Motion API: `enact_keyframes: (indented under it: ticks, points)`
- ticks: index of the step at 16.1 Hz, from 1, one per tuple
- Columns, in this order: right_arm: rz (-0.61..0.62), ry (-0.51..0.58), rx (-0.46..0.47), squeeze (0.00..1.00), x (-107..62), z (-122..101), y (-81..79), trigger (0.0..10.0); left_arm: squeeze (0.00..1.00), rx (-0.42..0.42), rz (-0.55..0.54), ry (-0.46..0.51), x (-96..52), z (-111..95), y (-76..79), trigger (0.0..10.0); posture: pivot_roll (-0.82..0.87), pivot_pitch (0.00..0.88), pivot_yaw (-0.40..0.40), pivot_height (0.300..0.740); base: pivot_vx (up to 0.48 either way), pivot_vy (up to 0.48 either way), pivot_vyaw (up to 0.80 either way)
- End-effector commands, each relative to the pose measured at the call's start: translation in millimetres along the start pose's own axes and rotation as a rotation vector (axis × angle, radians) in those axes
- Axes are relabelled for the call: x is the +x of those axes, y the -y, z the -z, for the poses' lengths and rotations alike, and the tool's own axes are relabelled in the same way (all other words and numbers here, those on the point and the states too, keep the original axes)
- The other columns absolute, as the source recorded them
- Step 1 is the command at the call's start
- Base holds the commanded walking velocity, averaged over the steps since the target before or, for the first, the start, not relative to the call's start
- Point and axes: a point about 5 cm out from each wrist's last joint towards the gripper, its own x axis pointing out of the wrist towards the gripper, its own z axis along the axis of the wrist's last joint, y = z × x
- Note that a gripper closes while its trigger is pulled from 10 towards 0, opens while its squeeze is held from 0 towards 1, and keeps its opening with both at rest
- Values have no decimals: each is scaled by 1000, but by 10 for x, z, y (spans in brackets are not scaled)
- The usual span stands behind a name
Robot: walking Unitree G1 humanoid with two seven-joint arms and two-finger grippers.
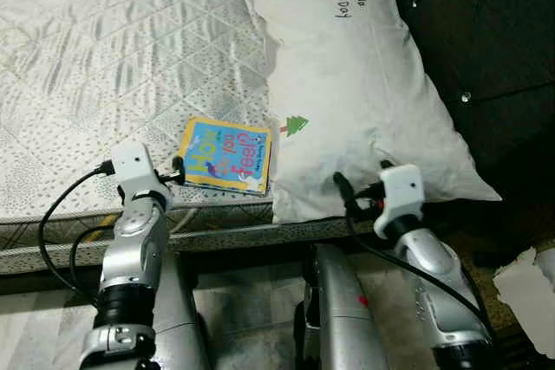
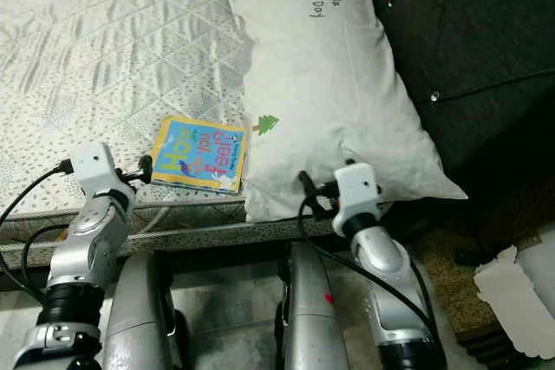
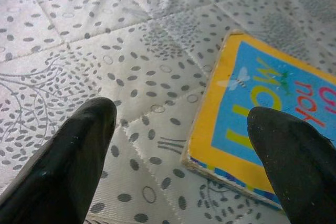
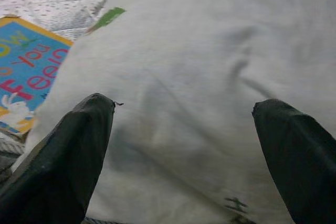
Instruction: Clean up the room
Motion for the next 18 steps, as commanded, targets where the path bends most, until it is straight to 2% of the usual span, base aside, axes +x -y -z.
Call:
enact_keyframes:
  ticks: [1,4,9,12,18]
  points:
    - [30,-5,-12,0,-86,-16,94,10000,0,-4,1,5,25,-3,11,10000,-74,171,-83,551,0,0,0]
    - [55,-51,-54,0,-279,56,229,10000,0,-3,-6,3,68,12,-11,10000,-103,201,-94,551,0,0,0]
    - [88,-99,-96,0,-497,80,354,10000,0,7,-3,-5,158,90,-80,10000,-149,233,-109,551,0,0,0]
    - [93,-119,-117,0,-581,87,399,10000,0,21,19,-33,203,158,-48,10000,-168,241,-121,551,0,0,0]
    - [91,-128,-134,0,-630,55,424,10000,0,63,72,-51,274,193,89,10000,-185,235,-129,551,0,0,0]
